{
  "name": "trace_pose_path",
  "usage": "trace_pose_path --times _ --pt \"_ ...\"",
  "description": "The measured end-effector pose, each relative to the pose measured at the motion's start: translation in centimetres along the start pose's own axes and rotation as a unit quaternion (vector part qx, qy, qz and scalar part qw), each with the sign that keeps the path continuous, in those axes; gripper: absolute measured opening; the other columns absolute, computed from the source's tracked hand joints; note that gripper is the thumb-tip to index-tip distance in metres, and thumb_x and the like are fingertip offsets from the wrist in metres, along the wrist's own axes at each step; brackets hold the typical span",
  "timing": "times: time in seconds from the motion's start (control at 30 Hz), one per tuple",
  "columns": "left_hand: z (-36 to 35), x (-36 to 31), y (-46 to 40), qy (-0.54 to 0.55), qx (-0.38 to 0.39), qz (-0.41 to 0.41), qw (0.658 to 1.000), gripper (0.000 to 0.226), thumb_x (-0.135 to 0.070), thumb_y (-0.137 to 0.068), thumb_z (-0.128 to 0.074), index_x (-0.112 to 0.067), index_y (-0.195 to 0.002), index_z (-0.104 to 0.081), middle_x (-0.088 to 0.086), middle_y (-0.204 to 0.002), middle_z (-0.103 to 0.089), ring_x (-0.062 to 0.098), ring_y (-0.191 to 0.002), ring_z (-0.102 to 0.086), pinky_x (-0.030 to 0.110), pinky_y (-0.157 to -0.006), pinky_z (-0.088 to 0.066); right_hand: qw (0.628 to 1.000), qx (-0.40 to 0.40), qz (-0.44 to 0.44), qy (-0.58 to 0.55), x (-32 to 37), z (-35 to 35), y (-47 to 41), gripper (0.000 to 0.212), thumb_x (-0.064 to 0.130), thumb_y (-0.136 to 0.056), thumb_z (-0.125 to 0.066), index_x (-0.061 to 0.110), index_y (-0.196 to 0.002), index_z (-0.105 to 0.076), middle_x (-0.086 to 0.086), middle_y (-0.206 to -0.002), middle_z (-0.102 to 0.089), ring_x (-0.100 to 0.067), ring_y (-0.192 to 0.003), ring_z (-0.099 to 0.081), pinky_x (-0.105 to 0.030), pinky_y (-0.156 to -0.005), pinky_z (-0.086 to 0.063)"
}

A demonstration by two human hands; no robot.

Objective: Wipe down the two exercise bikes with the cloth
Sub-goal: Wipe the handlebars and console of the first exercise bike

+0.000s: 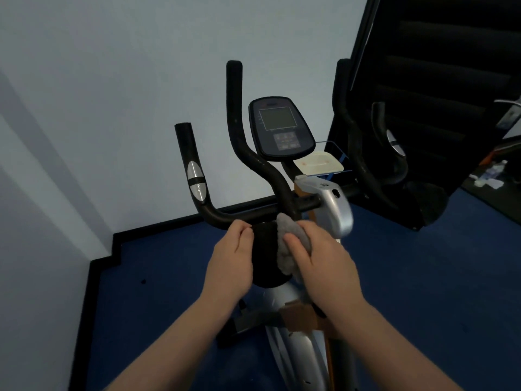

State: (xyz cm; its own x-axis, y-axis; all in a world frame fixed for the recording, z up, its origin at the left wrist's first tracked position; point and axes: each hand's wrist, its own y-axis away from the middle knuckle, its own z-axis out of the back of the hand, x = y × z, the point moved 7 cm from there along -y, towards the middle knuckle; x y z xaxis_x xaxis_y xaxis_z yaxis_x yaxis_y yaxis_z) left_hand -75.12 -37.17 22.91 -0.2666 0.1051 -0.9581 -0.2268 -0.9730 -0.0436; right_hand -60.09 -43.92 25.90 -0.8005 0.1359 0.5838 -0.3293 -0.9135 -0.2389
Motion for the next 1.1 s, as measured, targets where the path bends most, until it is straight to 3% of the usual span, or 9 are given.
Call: trace_pose_path --times 0.07,0.17,0.3,0.4,0.6,0.8,0.9,1.0,1.1 --pt "0.0 -0.1 0.1 0.002 -0.015 -0.004 1.0 0.028 -0.03 -0.101 -0.039 -0.033 -0.079 -0.056 -0.008 -0.067 -0.059 0.006 -0.06 -0.051 0.043 -0.062 -0.044 0.998 0.001 0.021 0.054 0.9 -0.4 -1.6 0.031 0.05 -0.097 -0.037 0.025 -0.102 -0.055 0.008 -0.096 -0.053 -0.011 -0.09 -0.054 -0.026 -0.065 -0.038" --pt "0.1 -0.4 0.3 0.001 -0.024 -0.013 1.0 0.029 -0.028 -0.101 -0.039 -0.031 -0.079 -0.057 -0.004 -0.069 -0.06 0.011 -0.063 -0.053 0.049 -0.065 -0.045 0.992 -0.006 0.055 0.117 2.9 -1.2 -3.7 0.035 0.046 -0.099 -0.038 0.018 -0.107 -0.058 0.002 -0.108 -0.047 -0.015 -0.103 -0.045 -0.027 -0.076 -0.039" --pt "0.1 -0.5 0.7 -0.008 -0.028 -0.012 1.0 0.03 -0.028 -0.102 -0.038 -0.032 -0.08 -0.058 -0.002 -0.071 -0.061 0.02 -0.067 -0.056 0.051 -0.067 -0.047 0.998 -0.008 0.062 0.012 2.4 -1.5 -1.8 0.036 0.033 -0.1 -0.04 0.026 -0.135 -0.047 0.004 -0.111 -0.044 -0.013 -0.102 -0.047 -0.028 -0.078 -0.044" --pt "0.1 -0.5 0.8 -0.005 -0.025 -0.007 1.0 0.03 -0.028 -0.102 -0.037 -0.032 -0.081 -0.059 -0.001 -0.071 -0.062 0.02 -0.067 -0.057 0.053 -0.068 -0.048 0.997 -0.004 0.08 -0.003 1.5 -1.2 -0.1 0.041 0.033 -0.1 -0.038 0.031 -0.14 -0.04 0.005 -0.107 -0.043 -0.012 -0.092 -0.052 -0.031 -0.077 -0.049" --pt "0.1 -0.6 0.5 -0.011 -0.029 -0.01 0.999 0.031 -0.026 -0.102 -0.038 -0.033 -0.08 -0.057 -0.003 -0.071 -0.06 0.011 -0.064 -0.052 0.051 -0.068 -0.046 0.991 0.026 0.095 0.088 3.3 -1.9 -4.0 0.028 0.042 -0.102 -0.035 0.025 -0.114 -0.053 0.003 -0.104 -0.057 -0.017 -0.092 -0.058 -0.033 -0.07 -0.045" --pt "0.1 -0.4 0.8 -0.012 -0.03 -0.017 0.999 0.03 -0.027 -0.102 -0.037 -0.04 -0.089 -0.062 -0.012 -0.081 -0.066 0.007 -0.074 -0.061 0.043 -0.073 -0.052 0.993 -0.017 0.116 0.021 1.4 -1.0 0.1 0.045 0.042 -0.095 -0.039 0.031 -0.139 -0.044 0.005 -0.107 -0.052 -0.012 -0.09 -0.055 -0.03 -0.069 -0.051" --pt "0.4 -0.5 0.6 -0.013 -0.035 -0.02 0.999 0.03 -0.026 -0.102 -0.038 -0.039 -0.092 -0.063 -0.015 -0.085 -0.067 0.004 -0.079 -0.061 0.041 -0.076 -0.053 0.981 -0.072 0.169 0.056 2.9 -0.7 -0.9 0.032 0.028 -0.093 -0.057 0.02 -0.124 -0.061 -0.002 -0.102 -0.059 -0.02 -0.09 -0.057 -0.034 -0.065 -0.052" --pt "0.2 -0.4 0.6 -0.002 -0.048 -0.02 0.999 0.031 -0.025 -0.102 -0.039 -0.037 -0.088 -0.063 -0.012 -0.082 -0.067 0.006 -0.077 -0.061 0.042 -0.075 -0.05 0.972 -0.118 0.198 0.033 4.0 -0.9 -1.7 0.02 0.018 -0.087 -0.069 0.013 -0.107 -0.07 -0.006 -0.104 -0.063 -0.023 -0.097 -0.058 -0.036 -0.075 -0.051" --pt "-0.1 -0.3 0.9 0.021 -0.048 -0.02 0.998 0.028 -0.036 -0.097 -0.037 -0.033 -0.09 -0.064 -0.008 -0.083 -0.068 0.012 -0.08 -0.062 0.048 -0.077 -0.052 0.963 -0.113 0.246 0.015 1.8 -0.6 -0.2 0.021 0.021 -0.086 -0.07 0.015 -0.107 -0.07 -0.006 -0.118 -0.057 -0.021 -0.11 -0.053 -0.035 -0.089 -0.045"
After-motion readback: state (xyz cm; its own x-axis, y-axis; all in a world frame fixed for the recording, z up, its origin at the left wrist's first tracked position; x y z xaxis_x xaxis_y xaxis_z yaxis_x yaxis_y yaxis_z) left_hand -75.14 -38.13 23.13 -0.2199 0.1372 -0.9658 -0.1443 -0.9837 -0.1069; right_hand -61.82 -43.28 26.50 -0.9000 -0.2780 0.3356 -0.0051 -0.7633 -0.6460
